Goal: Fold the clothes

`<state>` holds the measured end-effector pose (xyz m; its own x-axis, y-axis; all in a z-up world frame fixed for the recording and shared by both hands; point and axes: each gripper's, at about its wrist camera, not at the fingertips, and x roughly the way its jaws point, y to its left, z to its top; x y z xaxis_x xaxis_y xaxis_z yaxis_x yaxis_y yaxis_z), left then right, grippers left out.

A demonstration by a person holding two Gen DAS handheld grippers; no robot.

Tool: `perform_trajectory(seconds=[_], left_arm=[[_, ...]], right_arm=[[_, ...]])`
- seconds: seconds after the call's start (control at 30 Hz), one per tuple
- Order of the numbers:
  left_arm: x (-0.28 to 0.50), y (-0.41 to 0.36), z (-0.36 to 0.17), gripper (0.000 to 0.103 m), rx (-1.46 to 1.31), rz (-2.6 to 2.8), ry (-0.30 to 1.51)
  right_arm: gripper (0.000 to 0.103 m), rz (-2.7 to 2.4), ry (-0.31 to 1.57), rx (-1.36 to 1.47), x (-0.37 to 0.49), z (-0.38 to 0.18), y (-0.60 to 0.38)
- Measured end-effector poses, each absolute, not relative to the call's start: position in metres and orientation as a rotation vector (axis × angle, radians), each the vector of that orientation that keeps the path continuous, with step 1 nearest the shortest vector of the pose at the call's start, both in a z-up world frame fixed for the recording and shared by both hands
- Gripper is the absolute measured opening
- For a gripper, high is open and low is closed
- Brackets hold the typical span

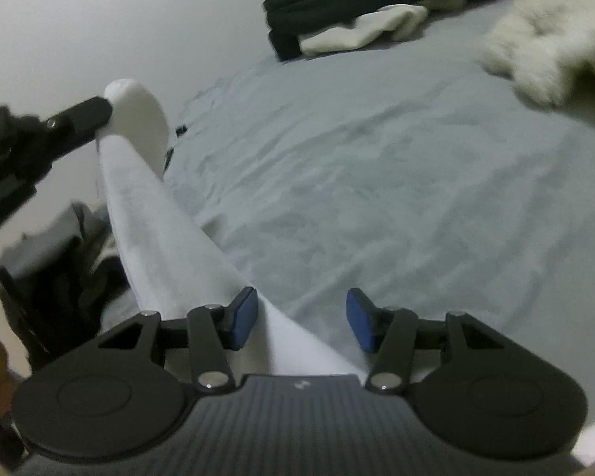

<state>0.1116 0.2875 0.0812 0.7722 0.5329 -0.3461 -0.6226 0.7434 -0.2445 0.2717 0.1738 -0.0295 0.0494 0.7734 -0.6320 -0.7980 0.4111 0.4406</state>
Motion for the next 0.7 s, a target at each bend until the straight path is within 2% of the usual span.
perform_trajectory(seconds=[0.2,0.23,0.33,0.37,0.43,0.47,0.57,0.7], left_arm=[[0.113,0.282,0.081,0.003,-0.341,0.585,0.265],[0.112,0.281,0.081,0.0,-0.341,0.567,0.252],[0.111,0.273,0.085,0.0,-0.304,0.558,0.232],[0.113,0.272,0.085,0.0,-0.3,0.555,0.236],[0.116,0.272,0.083,0.0,-0.299,0.552,0.255],[0.117,0.272,0.082,0.0,-0.296,0.56,0.261],[0.113,0.274,0.084,0.0,-0.309,0.579,0.248],[0.104,0.277,0.089,0.0,-0.331,0.587,0.199]], right_arm=[[0.054,1.273,0.915,-0.182,0.265,-0.027,0.189],[0.051,1.291,0.913,-0.209,0.263,-0.028,0.192],[0.044,1.308,0.852,-0.334,0.245,-0.032,0.197],[0.036,1.309,0.83,-0.363,0.239,-0.032,0.197],[0.026,1.313,0.814,-0.367,0.235,-0.032,0.197],[0.004,1.316,0.807,-0.365,0.233,-0.032,0.198],[0.003,1.292,0.763,-0.341,0.228,-0.032,0.195],[0.003,1.11,0.575,-0.281,0.222,-0.017,0.189]])
